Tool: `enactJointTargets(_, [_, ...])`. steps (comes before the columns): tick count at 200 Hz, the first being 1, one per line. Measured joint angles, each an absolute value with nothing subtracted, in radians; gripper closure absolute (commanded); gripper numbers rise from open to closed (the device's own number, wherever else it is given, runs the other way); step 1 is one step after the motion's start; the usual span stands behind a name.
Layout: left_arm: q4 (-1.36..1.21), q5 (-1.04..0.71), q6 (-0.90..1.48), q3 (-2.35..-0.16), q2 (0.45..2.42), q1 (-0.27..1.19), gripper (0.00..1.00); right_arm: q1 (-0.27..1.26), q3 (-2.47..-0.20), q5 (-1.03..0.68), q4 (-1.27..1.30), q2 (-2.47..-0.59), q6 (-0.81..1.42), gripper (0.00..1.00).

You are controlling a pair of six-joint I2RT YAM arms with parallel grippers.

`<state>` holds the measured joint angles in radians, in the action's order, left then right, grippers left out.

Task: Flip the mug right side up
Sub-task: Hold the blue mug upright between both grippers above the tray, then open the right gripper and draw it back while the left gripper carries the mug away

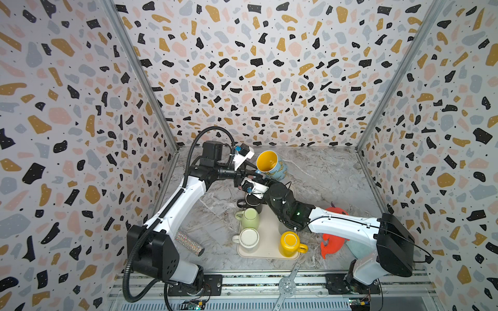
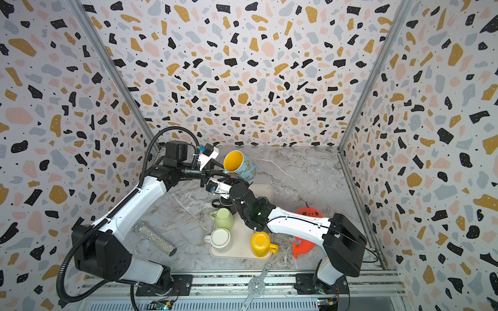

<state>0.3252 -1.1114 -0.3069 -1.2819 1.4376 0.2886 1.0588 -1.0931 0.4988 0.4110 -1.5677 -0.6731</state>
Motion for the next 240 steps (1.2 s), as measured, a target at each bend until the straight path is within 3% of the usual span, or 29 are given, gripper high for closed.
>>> enactJointTargets(56, [0.194, -1.046, -0.156, -1.218, 1.386, 0.283, 0.57, 1.056, -1.118, 0.49, 0.387, -1.568, -0.673, 1.0])
enactJointTargets(63, [0.19, -1.047, -0.152, -1.218, 1.386, 0.283, 0.63, 1.055, -1.121, 0.49, 0.383, -1.569, -0.672, 1.0])
enactJointTargets(76, [0.188, -1.053, -0.138, -1.218, 1.386, 0.284, 0.89, 1.053, -1.127, 0.489, 0.371, -1.572, -0.668, 1.0])
enactJointTargets(84, [0.187, -1.066, -0.143, -1.218, 1.387, 0.287, 1.0, 1.05, -1.136, 0.494, 0.363, -1.578, -0.664, 1.0])
enactJointTargets(157, [0.177, -1.046, -0.127, -1.218, 1.405, 0.295, 1.0, 1.029, -1.138, 0.482, 0.341, -1.585, -0.643, 1.0])
enactJointTargets(181, [0.146, -1.024, -0.086, -1.211, 1.405, 0.299, 1.0, 1.012, -1.138, 0.454, 0.341, -1.585, -0.639, 0.89])
enactJointTargets(240, [0.013, -0.962, 0.043, -1.208, 1.455, 0.323, 1.0, 0.952, -1.138, 0.406, 0.342, -1.586, -0.607, 0.83])
